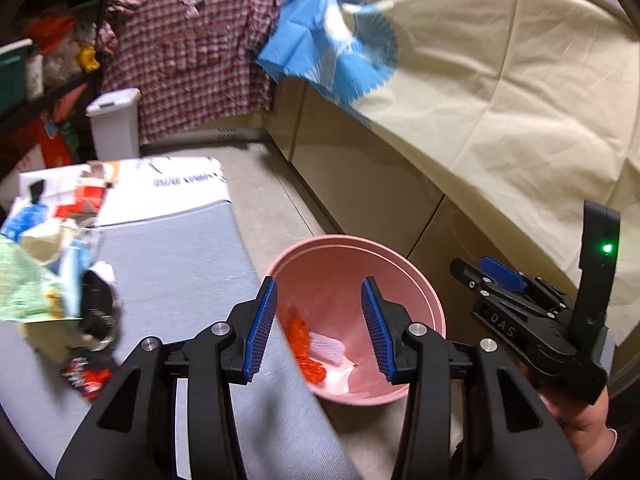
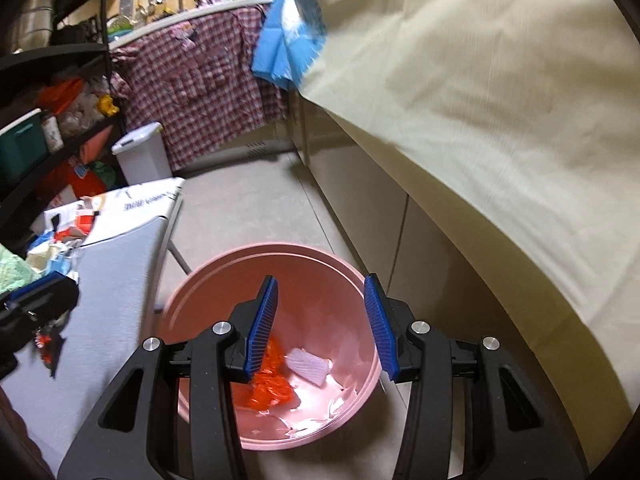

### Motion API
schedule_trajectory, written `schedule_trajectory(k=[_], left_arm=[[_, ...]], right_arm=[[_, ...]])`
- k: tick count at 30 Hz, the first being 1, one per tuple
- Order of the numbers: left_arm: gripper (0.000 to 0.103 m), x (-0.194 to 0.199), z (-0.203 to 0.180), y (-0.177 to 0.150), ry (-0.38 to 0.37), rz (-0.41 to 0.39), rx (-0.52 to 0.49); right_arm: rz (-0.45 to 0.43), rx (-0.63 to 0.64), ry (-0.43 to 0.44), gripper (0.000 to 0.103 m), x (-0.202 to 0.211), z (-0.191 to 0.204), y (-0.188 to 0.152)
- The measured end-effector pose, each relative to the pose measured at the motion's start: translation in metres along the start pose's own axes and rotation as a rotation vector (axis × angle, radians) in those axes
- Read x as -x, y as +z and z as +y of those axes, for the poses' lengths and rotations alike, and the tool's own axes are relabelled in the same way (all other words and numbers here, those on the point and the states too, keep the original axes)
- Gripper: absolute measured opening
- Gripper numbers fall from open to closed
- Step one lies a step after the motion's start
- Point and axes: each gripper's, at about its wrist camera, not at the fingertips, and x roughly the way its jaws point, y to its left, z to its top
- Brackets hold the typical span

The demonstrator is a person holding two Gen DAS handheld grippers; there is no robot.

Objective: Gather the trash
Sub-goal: 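Move both tools back to the table toward the wrappers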

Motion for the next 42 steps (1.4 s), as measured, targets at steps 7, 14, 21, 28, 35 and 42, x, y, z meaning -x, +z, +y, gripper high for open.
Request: schedule_trajectory(k=[7,14,21,28,35,42], left_arm=[[0.044,0.060,0.020,0.002,0.057,-0.064,-0.001],[0.044,0.109,0.054,0.009,0.096,-0.096,0.041],[0.044,0.152,0.103,0.026,0.178,-0.151,0.082],[0.044,0.156,0.152,0.016,0.228,-0.184,0.193],[0.044,0.137,0.190,0.001,0.267,-0.168,0.289],[0.044,0.122,0.213,-0.002,0.252,-0.153,0.321]], right_arm=[[-0.071,0.038,0.047,0.046,0.044,0.014,-0.002],[-0.098,0.065,0.104,0.046,0.077,0.027,-0.003],[-0.097,0.119,0.201,0.046,0.085,0.070,-0.006],[-0.072,0.157,0.302,0.045,0.075,0.119,-0.012],[0.006,0.166,0.421,0.045,0.050,0.167,-0.027],[0.117,0.166,0.492,0.046,0.016,0.211,-0.038]])
